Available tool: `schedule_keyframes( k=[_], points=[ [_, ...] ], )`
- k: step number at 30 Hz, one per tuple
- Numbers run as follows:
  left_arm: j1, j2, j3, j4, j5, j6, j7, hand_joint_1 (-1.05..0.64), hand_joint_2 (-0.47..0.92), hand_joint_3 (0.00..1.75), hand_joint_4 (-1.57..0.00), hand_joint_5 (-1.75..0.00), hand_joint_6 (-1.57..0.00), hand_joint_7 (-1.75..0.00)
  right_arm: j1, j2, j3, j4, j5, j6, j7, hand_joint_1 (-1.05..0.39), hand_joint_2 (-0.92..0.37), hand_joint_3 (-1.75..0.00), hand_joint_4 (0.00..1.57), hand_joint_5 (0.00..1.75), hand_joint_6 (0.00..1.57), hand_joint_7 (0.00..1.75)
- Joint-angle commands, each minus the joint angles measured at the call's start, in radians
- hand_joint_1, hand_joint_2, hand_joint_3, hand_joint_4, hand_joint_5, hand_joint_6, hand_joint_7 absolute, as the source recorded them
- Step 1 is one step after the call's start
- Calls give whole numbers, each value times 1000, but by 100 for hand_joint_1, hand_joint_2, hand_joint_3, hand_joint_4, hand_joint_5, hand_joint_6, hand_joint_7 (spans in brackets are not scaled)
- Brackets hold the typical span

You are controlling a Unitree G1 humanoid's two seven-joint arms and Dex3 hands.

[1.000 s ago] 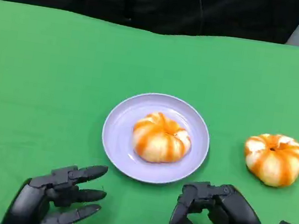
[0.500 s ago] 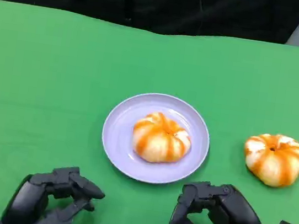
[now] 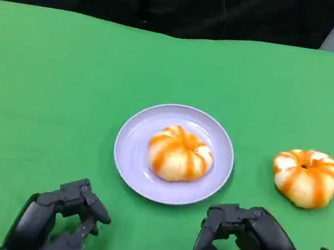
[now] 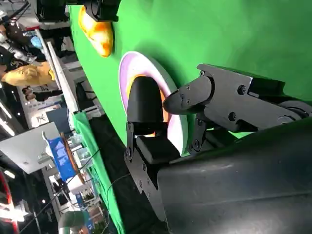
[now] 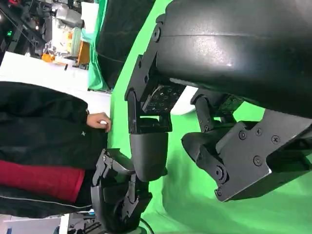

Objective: Grasp the bread from the table and place it into the plate.

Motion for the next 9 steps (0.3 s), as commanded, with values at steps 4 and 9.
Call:
schedule_keyframes(
  k=[4, 9],
  points=[
    [-8, 24, -7, 5, -6, -8, 3, -7, 76, 81, -67, -168, -71, -139, 5, -14, -9, -1, 22, 11, 12, 8, -53, -116, 96, 134, 93, 111],
    [-9, 25, -9, 5, -7, -8, 3, -7, 75, 83, -67, -168, -71, -139, 5, -14, -8, -1, 24, 11, 13, 8, -52, -116, 96, 134, 93, 110]
  ],
)
